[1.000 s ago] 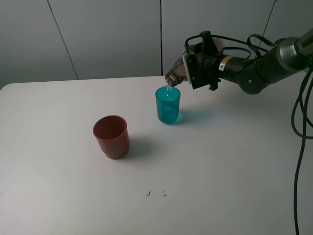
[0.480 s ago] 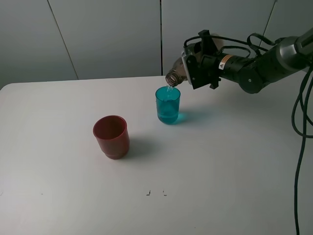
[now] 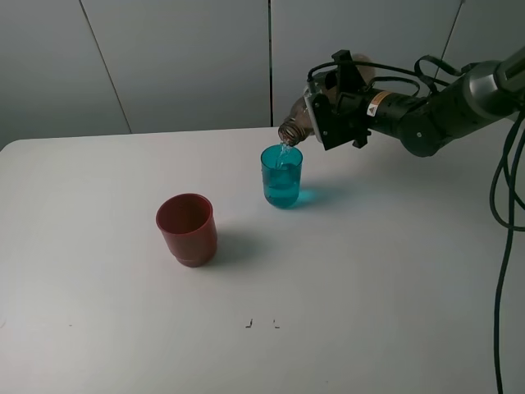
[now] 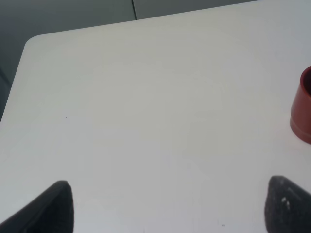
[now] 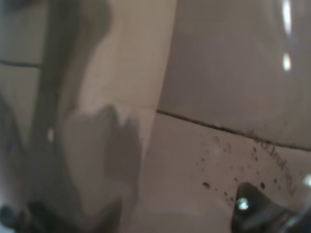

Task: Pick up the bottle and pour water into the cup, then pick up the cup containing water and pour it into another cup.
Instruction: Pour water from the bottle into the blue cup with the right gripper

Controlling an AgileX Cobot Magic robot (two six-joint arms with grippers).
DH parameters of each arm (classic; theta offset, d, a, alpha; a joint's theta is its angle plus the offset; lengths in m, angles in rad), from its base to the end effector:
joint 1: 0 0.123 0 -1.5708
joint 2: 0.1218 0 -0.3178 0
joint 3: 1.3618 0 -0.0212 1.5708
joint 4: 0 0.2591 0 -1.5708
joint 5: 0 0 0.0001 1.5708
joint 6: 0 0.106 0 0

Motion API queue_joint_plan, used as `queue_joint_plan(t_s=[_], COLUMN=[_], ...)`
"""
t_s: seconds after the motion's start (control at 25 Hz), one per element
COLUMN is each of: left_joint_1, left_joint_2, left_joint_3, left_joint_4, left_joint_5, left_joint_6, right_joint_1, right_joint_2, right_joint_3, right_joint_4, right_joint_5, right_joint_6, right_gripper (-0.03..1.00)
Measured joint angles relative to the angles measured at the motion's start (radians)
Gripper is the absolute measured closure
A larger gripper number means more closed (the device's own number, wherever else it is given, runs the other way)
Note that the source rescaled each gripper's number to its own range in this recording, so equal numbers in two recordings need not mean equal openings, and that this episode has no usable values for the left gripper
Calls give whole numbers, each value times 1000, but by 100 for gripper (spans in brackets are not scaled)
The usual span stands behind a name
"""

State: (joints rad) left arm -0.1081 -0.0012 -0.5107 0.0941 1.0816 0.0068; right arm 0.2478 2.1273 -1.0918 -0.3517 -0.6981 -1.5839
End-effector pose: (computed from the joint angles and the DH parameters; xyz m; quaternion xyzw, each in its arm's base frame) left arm -0.0188 0.0109 0.2759 0.0465 0.8534 0.0207 0.5188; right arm 0.4470 0.1373 0.1435 -0.7232 0.3350 -0.3689 0.4782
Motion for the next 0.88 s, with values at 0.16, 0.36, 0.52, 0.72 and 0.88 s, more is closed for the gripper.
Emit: queue_joint_plan(t_s=[0.16,0.36,0.52,0.72,0.88], left_joint_1=[0,0,0,0,0], left_joint_2=[0,0,0,0,0], left_joint_3=[0,0,0,0,0], left_joint_4=[0,0,0,0,0], left_joint_5=[0,0,0,0,0], left_joint_6=[0,0,0,0,0], right_joint_1=[0,0,0,0,0], right_joint_2=[0,0,0,0,0], right_joint_3=[0,0,0,0,0], right_joint_4=[0,0,0,2,2], right_joint_5=[0,0,0,0,0], right_joint_6=[-10,-12,-14,-14,-14], right_gripper=[94,94,94,94,94])
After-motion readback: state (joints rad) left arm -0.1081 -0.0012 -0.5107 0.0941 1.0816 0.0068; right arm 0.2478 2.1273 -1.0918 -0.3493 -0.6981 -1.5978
